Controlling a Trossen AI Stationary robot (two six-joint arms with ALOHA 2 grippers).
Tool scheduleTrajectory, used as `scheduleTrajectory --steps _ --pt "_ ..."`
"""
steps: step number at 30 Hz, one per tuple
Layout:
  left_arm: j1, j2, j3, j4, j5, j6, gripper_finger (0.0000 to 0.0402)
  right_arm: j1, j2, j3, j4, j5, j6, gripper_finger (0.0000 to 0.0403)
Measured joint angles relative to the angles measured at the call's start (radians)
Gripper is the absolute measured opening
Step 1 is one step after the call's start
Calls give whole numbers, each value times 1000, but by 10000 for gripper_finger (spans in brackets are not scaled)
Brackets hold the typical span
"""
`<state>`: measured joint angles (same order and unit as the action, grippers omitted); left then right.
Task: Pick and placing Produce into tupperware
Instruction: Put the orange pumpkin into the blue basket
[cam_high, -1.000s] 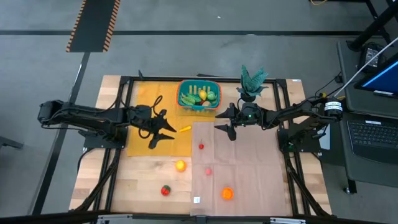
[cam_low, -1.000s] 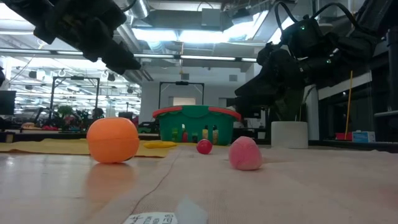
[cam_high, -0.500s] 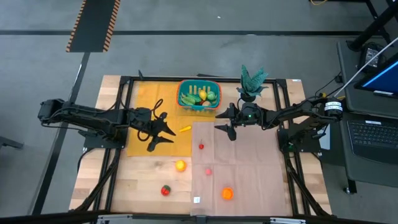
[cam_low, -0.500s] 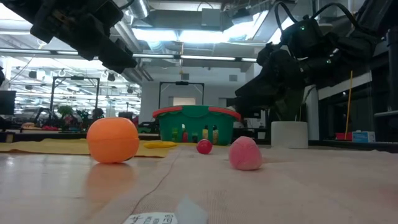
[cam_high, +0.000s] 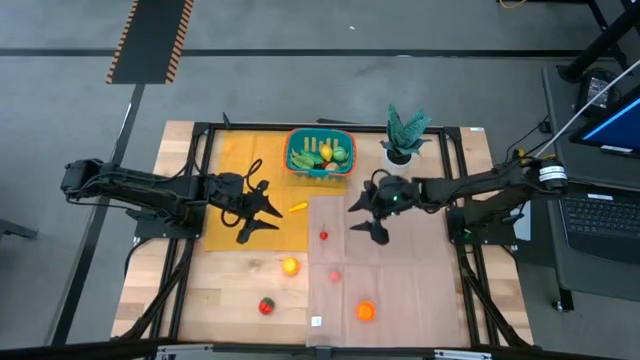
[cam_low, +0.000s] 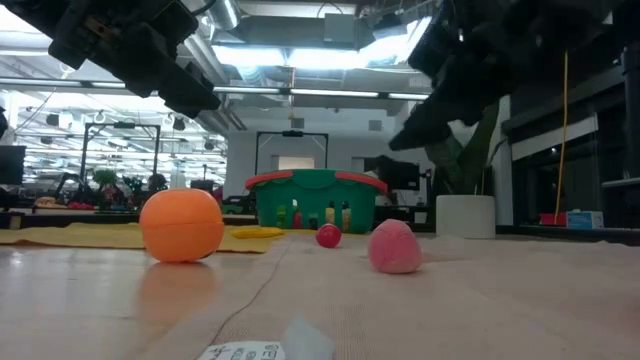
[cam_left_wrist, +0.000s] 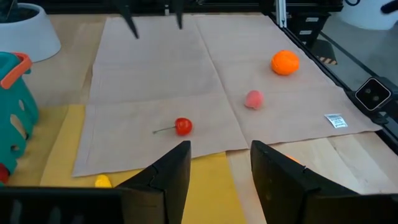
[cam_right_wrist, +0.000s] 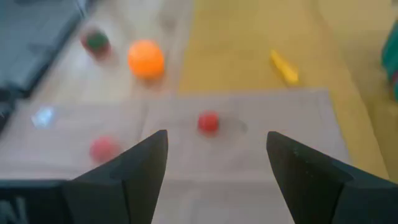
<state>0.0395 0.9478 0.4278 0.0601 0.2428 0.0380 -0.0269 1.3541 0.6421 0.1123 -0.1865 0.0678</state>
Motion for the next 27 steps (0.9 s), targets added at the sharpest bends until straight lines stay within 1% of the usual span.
scheduleTrajectory --steps 2,4,9,14,18,23,25,27 --pt "0 0 0 0 0 0 159 57 1 79 -158 87 2 275" --pt "-1 0 0 0 0 0 158 111 0 143 -267 143 19 275" --pt "-3 0 0 -3 0 1 150 254 0 231 -404 215 112 275" --pt "-20 0 0 -4 1 27 143 423 9 257 -460 372 239 275" --pt "-30 0 0 -5 2 47 140 532 21 263 -462 450 372 275" --pt "-31 0 0 -14 2 42 142 636 89 273 -413 467 527 275" --pt "-34 0 0 -17 2 35 145 668 139 307 -436 466 586 275" --pt "-35 0 0 -19 2 22 148 697 200 371 -486 466 627 275"
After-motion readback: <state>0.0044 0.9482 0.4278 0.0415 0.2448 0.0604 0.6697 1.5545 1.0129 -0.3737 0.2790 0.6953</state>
